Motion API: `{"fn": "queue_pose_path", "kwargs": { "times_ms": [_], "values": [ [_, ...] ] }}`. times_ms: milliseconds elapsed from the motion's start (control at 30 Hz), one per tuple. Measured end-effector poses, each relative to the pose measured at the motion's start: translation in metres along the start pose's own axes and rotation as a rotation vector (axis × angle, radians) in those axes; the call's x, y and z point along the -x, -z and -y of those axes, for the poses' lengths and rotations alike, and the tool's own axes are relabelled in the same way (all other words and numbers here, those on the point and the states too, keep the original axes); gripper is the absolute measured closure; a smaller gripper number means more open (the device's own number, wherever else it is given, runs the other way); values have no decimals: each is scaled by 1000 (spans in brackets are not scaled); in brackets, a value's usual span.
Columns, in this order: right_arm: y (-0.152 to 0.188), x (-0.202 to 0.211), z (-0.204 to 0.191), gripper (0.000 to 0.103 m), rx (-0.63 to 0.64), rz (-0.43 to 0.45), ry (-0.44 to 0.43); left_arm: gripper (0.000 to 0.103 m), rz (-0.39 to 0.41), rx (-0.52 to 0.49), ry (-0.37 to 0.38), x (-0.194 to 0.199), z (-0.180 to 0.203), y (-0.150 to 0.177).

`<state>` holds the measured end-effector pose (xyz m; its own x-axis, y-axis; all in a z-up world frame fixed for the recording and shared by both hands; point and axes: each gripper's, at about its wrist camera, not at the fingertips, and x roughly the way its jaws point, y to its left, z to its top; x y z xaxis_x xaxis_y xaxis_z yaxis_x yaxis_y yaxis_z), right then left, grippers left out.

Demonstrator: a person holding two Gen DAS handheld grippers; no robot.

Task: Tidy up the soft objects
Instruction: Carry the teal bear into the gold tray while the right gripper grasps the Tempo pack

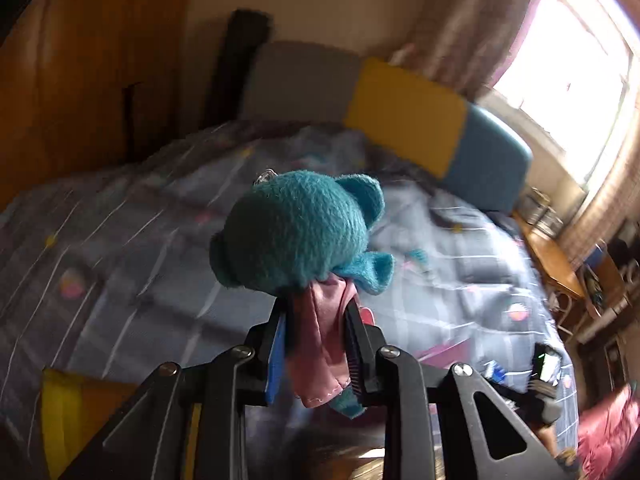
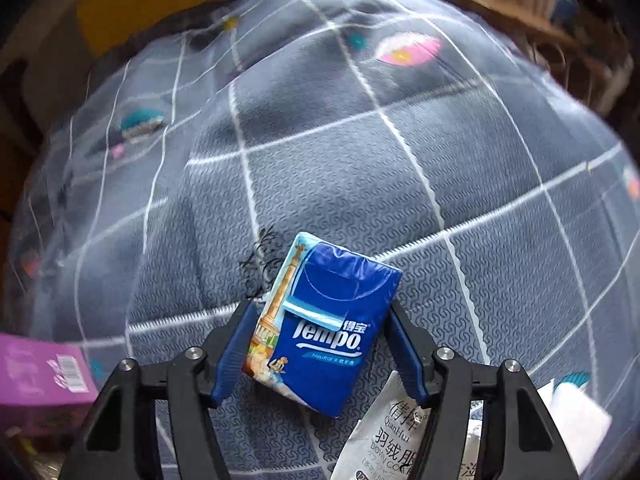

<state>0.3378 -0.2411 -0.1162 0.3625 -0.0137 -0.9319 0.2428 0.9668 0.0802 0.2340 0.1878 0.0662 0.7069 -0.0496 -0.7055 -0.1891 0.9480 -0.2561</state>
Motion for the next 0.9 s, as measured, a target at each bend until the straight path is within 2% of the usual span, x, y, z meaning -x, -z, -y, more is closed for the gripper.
{"fn": "queue_pose_path", "kwargs": {
  "times_ms": [167, 367, 433, 567, 700, 900],
  "values": [
    [18, 5, -36, 41, 174, -17, -1, 77, -40, 62, -29, 3, -62, 45],
    [59, 15, -70, 41, 308, -69, -45, 77, -86, 102, -1, 14, -99, 97],
    [74, 15, -73, 41, 318, -97, -52, 77, -106, 96, 6, 16, -102, 114],
    [93, 21, -66, 40, 296, -48, -53, 74, -184, 65, 3, 0, -107, 138],
    [105, 26, -60, 40, 282, -17, -48, 69, -229, 40, -51, -18, -107, 153],
    [118, 31, -58, 41, 279, 36, -52, 62, -200, 9, -106, -8, -107, 167]
  ]
}}
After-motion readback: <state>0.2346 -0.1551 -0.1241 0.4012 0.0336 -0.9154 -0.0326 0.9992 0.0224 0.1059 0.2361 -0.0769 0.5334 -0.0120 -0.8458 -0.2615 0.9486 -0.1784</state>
